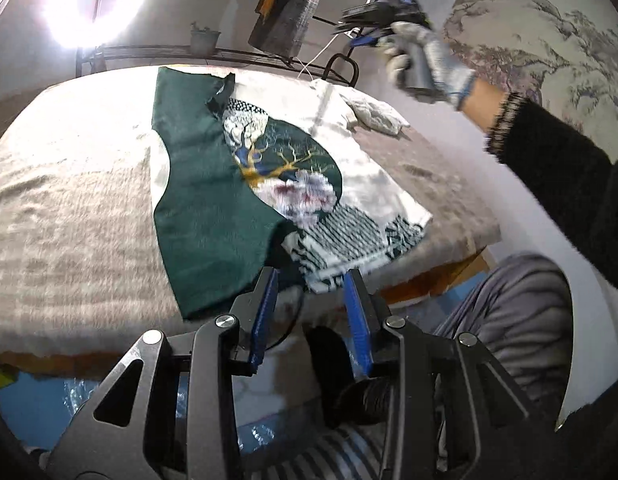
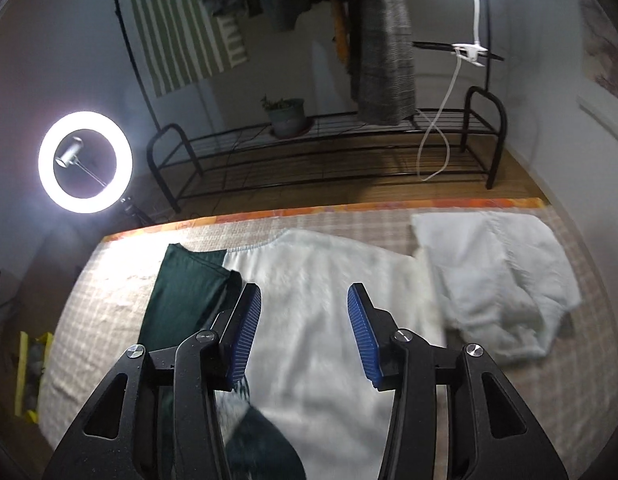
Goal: Fold small clothes
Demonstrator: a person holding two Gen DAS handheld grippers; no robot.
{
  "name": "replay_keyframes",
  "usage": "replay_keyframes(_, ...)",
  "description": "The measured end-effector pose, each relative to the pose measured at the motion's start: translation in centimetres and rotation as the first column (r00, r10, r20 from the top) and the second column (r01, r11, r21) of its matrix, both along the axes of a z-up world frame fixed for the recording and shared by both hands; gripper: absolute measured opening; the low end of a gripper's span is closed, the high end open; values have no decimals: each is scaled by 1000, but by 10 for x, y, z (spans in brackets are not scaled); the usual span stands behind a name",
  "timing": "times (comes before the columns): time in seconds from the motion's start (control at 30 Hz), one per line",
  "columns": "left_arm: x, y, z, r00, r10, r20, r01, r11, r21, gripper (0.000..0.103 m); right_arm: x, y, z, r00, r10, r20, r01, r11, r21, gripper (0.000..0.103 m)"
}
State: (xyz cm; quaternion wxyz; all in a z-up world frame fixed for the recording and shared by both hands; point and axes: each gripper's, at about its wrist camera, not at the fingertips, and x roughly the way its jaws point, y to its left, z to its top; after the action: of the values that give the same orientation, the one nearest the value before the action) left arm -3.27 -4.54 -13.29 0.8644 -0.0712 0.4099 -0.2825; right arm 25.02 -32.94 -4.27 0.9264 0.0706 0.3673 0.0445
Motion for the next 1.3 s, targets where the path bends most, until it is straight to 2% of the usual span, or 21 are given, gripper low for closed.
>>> replay_keyframes(0.23,-11,-18,4,997,6,77,-11,997,76,34,-68,-47,18,999,-21,44,18,999,51,44)
replay_keyframes(0.4,5,-38,6,993,40,108,-46,998,50,33,-106,-78,14,999,-9,42,6,997,76,44)
replay_keyframes(0.6,29,-91,2,991,0,136,-7,999,50,34,-137,-116,2,1000,0,20,-1,997,76,44)
replay_keyframes(0.7,38,-120,-3,992,-34,125,30,999,41,34,-145,-133,-8,1000,4,4,-5,995,99,44)
replay_keyframes(0.87,50,-183,-15,985,-141,96,137,989,53,34,-151,-155,-27,999,16,-32,-12,993,114,44)
replay_keyframes(0.97,54,-220,-25,975,-204,85,197,977,84,34,-153,-171,-40,999,10,-53,-3,992,129,49)
replay_keyframes(1.03,57,-240,-31,970,-232,73,224,969,105,48,-153,-181,-45,998,-5,-60,13,990,139,51)
replay_keyframes(1.1,60,-257,-39,966,-250,60,241,962,125,57,-152,-192,-50,998,-17,-68,28,988,154,51)
replay_keyframes(1.23,66,-282,-55,963,-267,16,261,951,163,57,-143,-205,-58,996,-32,-82,47,982,184,51)
replay_keyframes(1.3,72,-288,-66,969,-248,-9,245,948,202,57,-136,-207,-64,996,-32,-88,50,977,205,51)
